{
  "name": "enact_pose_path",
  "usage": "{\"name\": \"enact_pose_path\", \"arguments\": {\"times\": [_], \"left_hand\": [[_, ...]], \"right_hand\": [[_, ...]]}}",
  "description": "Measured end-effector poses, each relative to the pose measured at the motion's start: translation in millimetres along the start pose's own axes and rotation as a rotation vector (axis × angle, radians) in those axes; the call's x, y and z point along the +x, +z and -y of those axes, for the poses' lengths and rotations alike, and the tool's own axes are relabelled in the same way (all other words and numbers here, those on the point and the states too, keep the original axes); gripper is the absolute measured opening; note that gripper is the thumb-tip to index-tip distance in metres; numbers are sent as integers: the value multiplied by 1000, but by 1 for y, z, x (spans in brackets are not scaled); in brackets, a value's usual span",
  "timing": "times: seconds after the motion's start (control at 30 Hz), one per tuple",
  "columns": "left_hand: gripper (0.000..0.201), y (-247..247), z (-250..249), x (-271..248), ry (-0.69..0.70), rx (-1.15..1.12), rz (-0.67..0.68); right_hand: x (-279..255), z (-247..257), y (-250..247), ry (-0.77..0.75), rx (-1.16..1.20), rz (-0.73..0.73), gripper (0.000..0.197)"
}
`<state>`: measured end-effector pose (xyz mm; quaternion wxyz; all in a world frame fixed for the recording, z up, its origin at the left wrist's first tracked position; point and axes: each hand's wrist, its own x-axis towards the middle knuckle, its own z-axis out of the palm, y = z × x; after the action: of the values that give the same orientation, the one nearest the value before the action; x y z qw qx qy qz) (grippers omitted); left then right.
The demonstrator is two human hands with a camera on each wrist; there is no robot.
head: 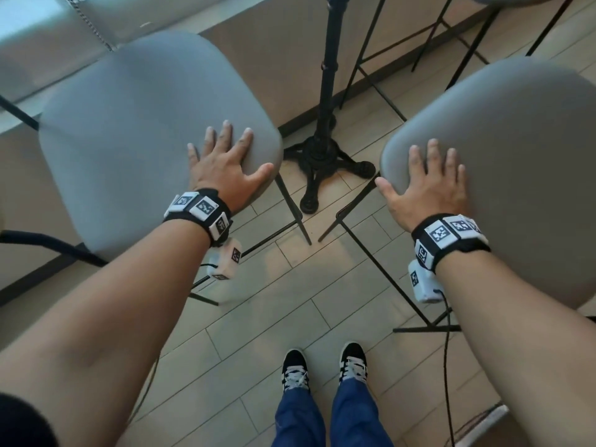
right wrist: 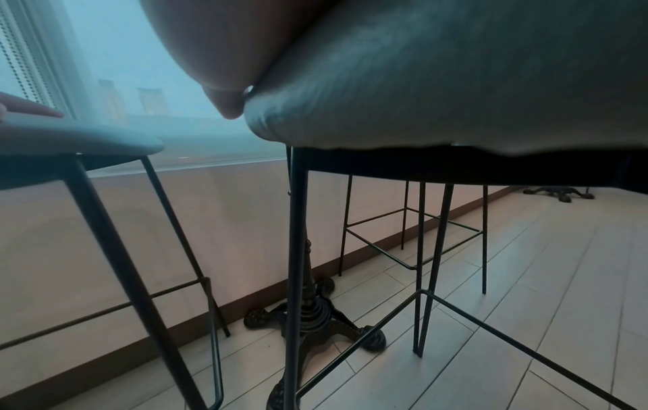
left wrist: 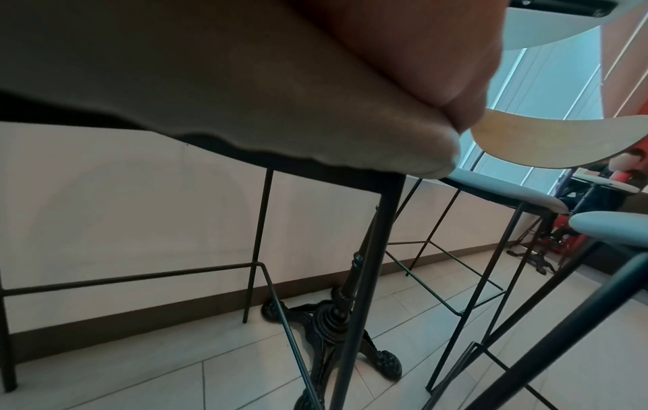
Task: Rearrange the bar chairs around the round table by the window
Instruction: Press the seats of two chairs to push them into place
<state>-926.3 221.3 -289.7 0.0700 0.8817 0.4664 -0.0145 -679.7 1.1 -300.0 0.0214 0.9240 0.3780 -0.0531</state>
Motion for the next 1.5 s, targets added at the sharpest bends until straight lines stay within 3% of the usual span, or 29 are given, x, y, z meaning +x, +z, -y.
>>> {"name": "enact_pose_path", "arguments": {"times": [0.4,0.73,1.5], "left_hand": [[81,6,11,-8,51,2,-31],[80,5,33,-16,48,7,-35],[78,4,20,-10,50,-72,-28]], "right_hand": [[-25,19,9,-102,40,-12,77],[-20,23,11,-66,48,-16,78],[-22,37,11,12,63,-35,77]]}}
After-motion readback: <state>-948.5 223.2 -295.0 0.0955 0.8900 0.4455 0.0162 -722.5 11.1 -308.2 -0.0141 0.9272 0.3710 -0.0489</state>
